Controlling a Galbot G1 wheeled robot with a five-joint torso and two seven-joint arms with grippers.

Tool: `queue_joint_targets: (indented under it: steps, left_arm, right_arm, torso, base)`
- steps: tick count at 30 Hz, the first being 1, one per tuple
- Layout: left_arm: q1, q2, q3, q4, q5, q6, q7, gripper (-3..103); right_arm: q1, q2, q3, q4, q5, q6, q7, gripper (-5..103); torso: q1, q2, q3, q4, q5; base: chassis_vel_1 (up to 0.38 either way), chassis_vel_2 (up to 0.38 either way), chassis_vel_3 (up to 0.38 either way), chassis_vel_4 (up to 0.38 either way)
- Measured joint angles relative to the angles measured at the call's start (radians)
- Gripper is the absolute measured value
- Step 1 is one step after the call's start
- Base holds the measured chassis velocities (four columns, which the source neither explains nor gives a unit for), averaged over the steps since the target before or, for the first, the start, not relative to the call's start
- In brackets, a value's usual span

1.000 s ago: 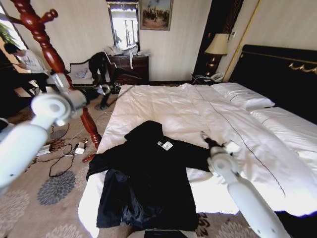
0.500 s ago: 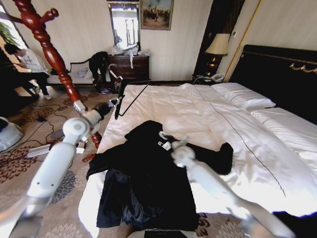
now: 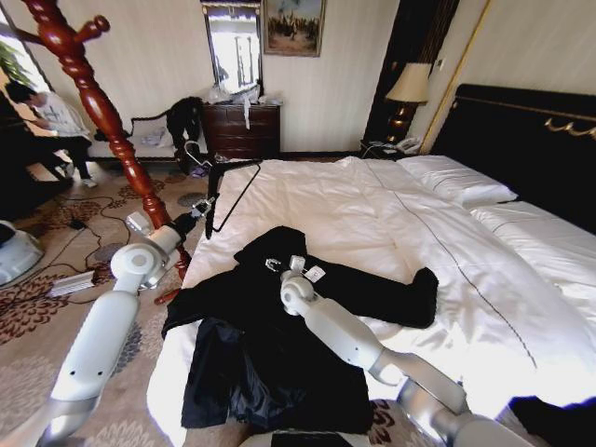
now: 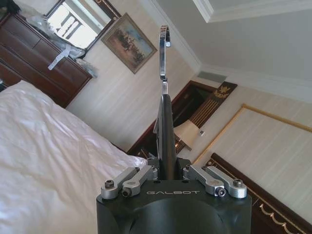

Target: Pick up the clothes from the bed and hang them on the clothes hanger.

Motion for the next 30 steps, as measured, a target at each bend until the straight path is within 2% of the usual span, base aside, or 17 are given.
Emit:
queue_joint_targets:
  steps: [1, 3, 4, 5, 7, 9, 11, 23, 30]
  left_arm:
    - [0.000, 0.000, 0.000, 0.000, 0.000, 0.000, 0.000, 16]
    - [0.011, 0.001, -0.006, 0.000, 0.008, 0.000, -0.001, 16]
    - [0.011, 0.001, -0.006, 0.000, 0.008, 0.000, -0.001, 16]
    - [0.018, 0.003, -0.010, 0.000, 0.010, 0.001, -0.001, 16]
    - [0.030, 0.007, -0.017, -0.004, 0.014, 0.002, -0.001, 16]
    - [0.037, 0.011, -0.020, -0.008, 0.015, 0.003, -0.001, 16]
    - [0.048, 0.019, -0.024, -0.015, 0.018, 0.004, -0.001, 16]
    - [0.057, 0.032, -0.032, -0.024, 0.019, 0.007, 0.000, 16]
    - [0.067, 0.034, -0.034, -0.038, 0.020, 0.007, 0.002, 16]
  right_arm:
    - [0.000, 0.000, 0.000, 0.000, 0.000, 0.000, 0.000, 95]
    - [-0.003, 0.005, -0.018, 0.000, -0.034, 0.001, 0.005, 85]
    - [-0.003, 0.005, -0.018, 0.000, -0.034, 0.001, 0.005, 85]
    - [-0.004, 0.006, -0.029, -0.007, -0.061, -0.006, 0.016, 80]
    - [-0.005, 0.007, -0.044, -0.026, -0.104, -0.027, 0.041, 88]
    - [-0.005, 0.012, -0.050, -0.040, -0.133, -0.036, 0.053, 90]
    - [0.000, 0.029, -0.061, -0.085, -0.177, -0.039, 0.062, 98]
    - [0.014, 0.076, -0.074, -0.149, -0.211, 0.026, 0.049, 100]
    - [0.033, 0.098, -0.100, -0.222, -0.301, 0.029, 0.085, 100]
  torso:
    - [0.000, 0.000, 0.000, 0.0000, 0.0000]
    - [0.000, 0.000, 0.000, 0.0002, 0.0000]
    - [0.000, 0.000, 0.000, 0.0002, 0.0000]
    - [0.000, 0.000, 0.000, 0.0002, 0.0000]
    - [0.000, 0.000, 0.000, 0.0002, -0.0001]
    - [0.000, 0.000, 0.000, 0.0001, 0.0000]
    - [0.000, 0.000, 0.000, 0.0002, 0.0001]
    - [0.000, 0.000, 0.000, 0.0002, 0.0000]
    - [0.000, 0.000, 0.000, 0.0002, 0.0000]
  base:
    - [0.000, 0.000, 0.000, 0.000]
    - [0.000, 0.000, 0.000, 0.000]
    - [0.000, 0.000, 0.000, 0.000]
    - [0.000, 0.000, 0.000, 0.000]
    - [0.000, 0.000, 0.000, 0.000]
    - [0.000, 0.000, 0.000, 0.000]
    - [0.000, 0.000, 0.000, 0.000]
    - [0.000, 0.000, 0.000, 0.000]
    - [0.000, 0.000, 0.000, 0.000]
